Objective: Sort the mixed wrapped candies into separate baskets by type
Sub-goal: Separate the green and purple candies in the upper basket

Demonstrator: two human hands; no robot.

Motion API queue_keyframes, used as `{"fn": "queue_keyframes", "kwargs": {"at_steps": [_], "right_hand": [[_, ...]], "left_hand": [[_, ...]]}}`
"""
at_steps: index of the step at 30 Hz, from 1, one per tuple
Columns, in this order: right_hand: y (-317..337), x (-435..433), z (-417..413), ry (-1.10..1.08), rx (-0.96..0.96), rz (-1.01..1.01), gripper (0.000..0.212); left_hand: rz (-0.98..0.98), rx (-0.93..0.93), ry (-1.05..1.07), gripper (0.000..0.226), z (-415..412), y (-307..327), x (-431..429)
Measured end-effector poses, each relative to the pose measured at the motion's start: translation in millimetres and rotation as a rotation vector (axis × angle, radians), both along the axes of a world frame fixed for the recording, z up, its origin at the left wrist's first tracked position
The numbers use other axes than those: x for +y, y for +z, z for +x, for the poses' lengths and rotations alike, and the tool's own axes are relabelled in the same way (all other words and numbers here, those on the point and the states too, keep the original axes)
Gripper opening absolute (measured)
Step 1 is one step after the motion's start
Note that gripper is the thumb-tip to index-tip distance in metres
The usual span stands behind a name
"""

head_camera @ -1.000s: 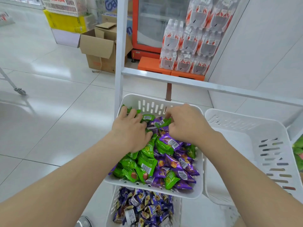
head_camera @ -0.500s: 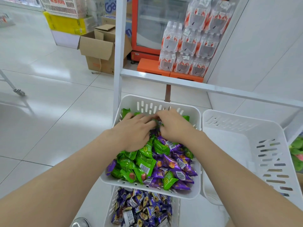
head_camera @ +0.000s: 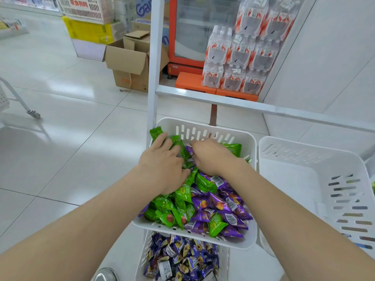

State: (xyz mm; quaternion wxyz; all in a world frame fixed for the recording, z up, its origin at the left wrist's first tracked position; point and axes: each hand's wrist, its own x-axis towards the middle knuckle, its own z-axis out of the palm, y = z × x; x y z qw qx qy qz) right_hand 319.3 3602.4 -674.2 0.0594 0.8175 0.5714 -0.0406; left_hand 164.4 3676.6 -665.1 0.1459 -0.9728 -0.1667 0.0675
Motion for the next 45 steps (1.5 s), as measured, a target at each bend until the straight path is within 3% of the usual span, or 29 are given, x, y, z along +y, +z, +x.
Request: {"fn": "queue_keyframes", "kwargs": {"at_steps": [3, 5, 6, 9, 12, 17, 19, 21, 23, 28, 33, 36, 41, 45], "right_hand": [[-3.7, 1.8, -10.1, 0.027, -0.153, -0.027, 0.025], [-3.8, 1.0, -13.7, 0.020, -0.211, -0.041, 0.016], [-1.3, -0.9, -14.1, 0.002, -0.210, -0.016, 0.008], [6.1, -12.1, -8.7, -0.029, -0.166, 0.099, 0.026], [17.7, -36.2, 1.0, -0.032, -0.013, 0.296, 0.015], [37.4, -83.7, 9.8, -0.118, 0.316, 0.554, 0.023], [43.2, -97.3, 8.1, -0.129, 0.371, 0.621, 0.025], [47.9, -110.8, 7.4, -0.115, 0.406, 0.576, 0.035], [49.2, -123.2, 4.6, -0.061, 0.345, 0.397, 0.045], [33.6, -130.5, -7.6, 0.042, 0.126, 0.150, 0.030], [18.2, -120.9, -14.8, -0.026, 0.009, 0.316, 0.041], [21.2, -105.0, -12.4, -0.082, -0.016, 0.405, 0.033], [17.6, -93.7, -6.8, -0.151, 0.117, 0.239, 0.049], [20.9, -84.9, -3.3, -0.162, 0.077, 0.172, 0.056]], "left_hand": [[-0.066, -0.021, -0.022, 0.061, -0.1, -6.3, 5.0], [-0.105, -0.040, -0.040, 0.058, -0.1, -10.5, 8.0], [-0.117, -0.049, -0.050, 0.057, 0.2, -12.2, 9.1], [-0.147, -0.079, -0.075, 0.051, 3.5, -14.5, 13.2], [-0.170, -0.114, -0.117, 0.042, 7.0, -15.4, 19.1], [-0.248, -0.186, -0.171, 0.015, 17.8, -22.6, 24.9], [-0.358, -0.233, -0.131, 0.017, 24.8, -23.2, 20.1], [-0.516, -0.271, -0.070, 0.025, 30.7, -22.1, 11.5], [-0.628, -0.224, -0.010, 0.029, 35.9, -21.2, 4.8], [-0.737, -0.141, 0.077, 0.034, 52.6, -17.6, -1.3], [-0.755, -0.021, 0.056, 0.040, 65.9, -18.0, -2.4], [-0.727, 0.079, 0.039, 0.035, 66.3, -13.8, -5.9], [-0.680, 0.155, 0.075, 0.045, 64.6, -6.9, 1.0], [-0.631, 0.155, 0.067, 0.030, 64.0, -2.2, 3.1]]}}
